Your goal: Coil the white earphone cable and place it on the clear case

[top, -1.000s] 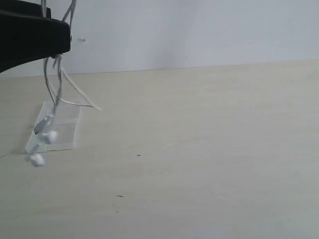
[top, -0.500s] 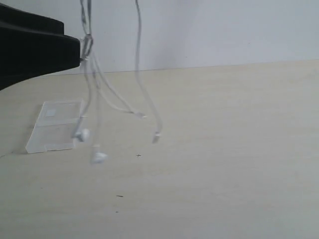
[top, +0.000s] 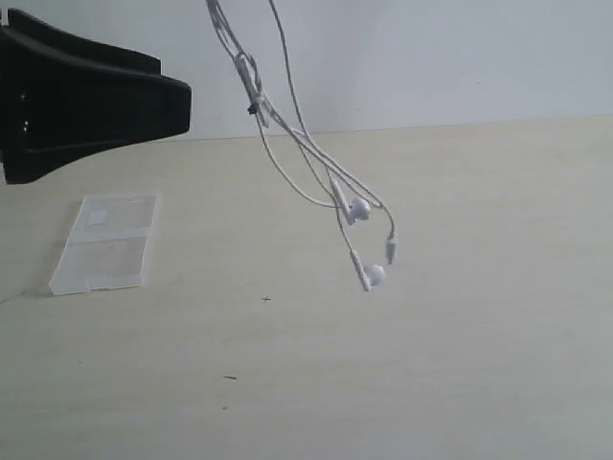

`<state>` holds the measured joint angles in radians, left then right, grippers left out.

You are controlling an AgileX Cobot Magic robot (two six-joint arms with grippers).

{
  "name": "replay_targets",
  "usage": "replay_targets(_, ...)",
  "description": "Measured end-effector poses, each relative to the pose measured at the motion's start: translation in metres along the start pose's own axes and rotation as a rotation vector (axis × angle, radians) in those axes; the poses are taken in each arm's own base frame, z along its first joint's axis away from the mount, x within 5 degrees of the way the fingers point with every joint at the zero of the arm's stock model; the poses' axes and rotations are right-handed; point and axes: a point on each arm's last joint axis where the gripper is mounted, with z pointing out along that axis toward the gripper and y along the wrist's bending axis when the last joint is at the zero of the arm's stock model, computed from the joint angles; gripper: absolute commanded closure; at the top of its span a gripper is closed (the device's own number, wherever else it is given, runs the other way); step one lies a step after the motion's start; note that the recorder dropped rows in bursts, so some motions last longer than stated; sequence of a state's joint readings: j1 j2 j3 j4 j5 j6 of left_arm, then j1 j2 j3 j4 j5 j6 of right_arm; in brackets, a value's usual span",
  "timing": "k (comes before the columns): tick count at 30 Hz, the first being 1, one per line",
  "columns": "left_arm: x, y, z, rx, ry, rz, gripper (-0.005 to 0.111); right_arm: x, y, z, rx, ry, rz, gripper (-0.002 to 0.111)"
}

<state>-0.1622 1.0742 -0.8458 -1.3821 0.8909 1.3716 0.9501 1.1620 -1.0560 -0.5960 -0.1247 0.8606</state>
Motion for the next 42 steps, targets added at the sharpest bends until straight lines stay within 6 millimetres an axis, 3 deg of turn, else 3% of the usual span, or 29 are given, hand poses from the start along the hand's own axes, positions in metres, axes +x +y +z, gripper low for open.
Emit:
replay_targets(5, -0.001, -0.004, 0.000, 0.040, -0.016, 0.014, 0.031, 0.003, -0.001, 0.003, 0.005, 0.012, -0.001, 0.108)
replay_targets(11, -0.001, -0.009, 0.012, 0.099, -0.032, 0.041, 0.033, 0.010, -0.002, 0.012, -0.018, 0.018, 0.023, 0.108)
replay_targets(17, 0.004, -0.005, 0.020, 0.100, 0.000, 0.044, 0.054, 0.010, 0.000, 0.013, -0.034, 0.006, 0.027, 0.108)
replay_targets(26, 0.005, 0.003, 0.022, 0.039, 0.005, 0.039, 0.107, 0.007, 0.000, 0.010, -0.032, -0.001, 0.026, 0.108)
replay_targets(42, 0.004, 0.009, 0.020, -0.050, -0.002, 0.056, 0.107, 0.007, -0.008, 0.000, 0.082, 0.071, 0.013, 0.108)
